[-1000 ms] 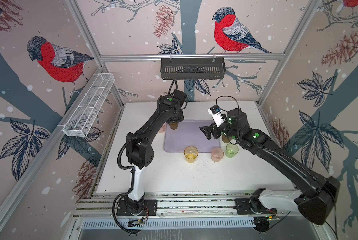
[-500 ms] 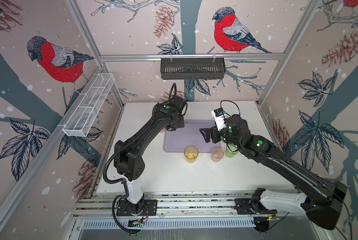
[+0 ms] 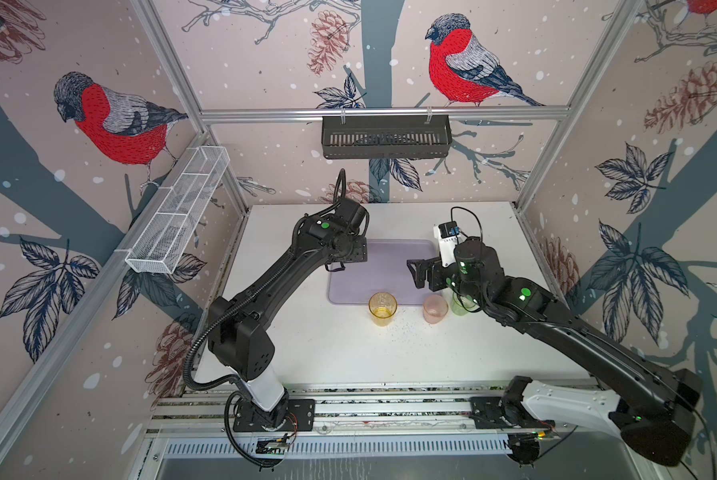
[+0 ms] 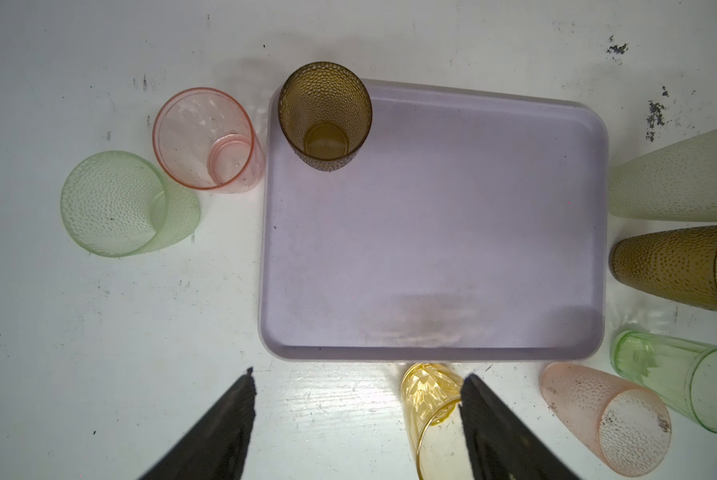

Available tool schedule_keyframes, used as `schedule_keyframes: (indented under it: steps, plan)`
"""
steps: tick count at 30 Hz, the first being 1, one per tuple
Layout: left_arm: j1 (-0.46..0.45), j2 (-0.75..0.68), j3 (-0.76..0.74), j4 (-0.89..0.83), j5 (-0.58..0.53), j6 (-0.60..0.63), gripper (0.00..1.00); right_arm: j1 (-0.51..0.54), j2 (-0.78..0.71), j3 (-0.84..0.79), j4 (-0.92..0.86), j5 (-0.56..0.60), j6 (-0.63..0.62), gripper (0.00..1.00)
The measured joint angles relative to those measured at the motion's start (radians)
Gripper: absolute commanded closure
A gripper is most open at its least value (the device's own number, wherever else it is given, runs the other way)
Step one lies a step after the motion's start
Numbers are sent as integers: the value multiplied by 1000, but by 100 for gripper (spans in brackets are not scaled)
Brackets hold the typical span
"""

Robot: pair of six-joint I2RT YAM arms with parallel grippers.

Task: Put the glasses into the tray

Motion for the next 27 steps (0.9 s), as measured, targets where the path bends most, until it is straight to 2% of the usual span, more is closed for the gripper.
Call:
schedule_keyframes:
  steps: [15, 27]
  plan:
    - [-3, -156, -185, 40, 54, 54, 5, 130, 67, 28, -24, 113, 116, 1]
    - [-3, -253, -286, 52, 153, 77, 3, 131, 31, -29, -19, 101, 87, 1]
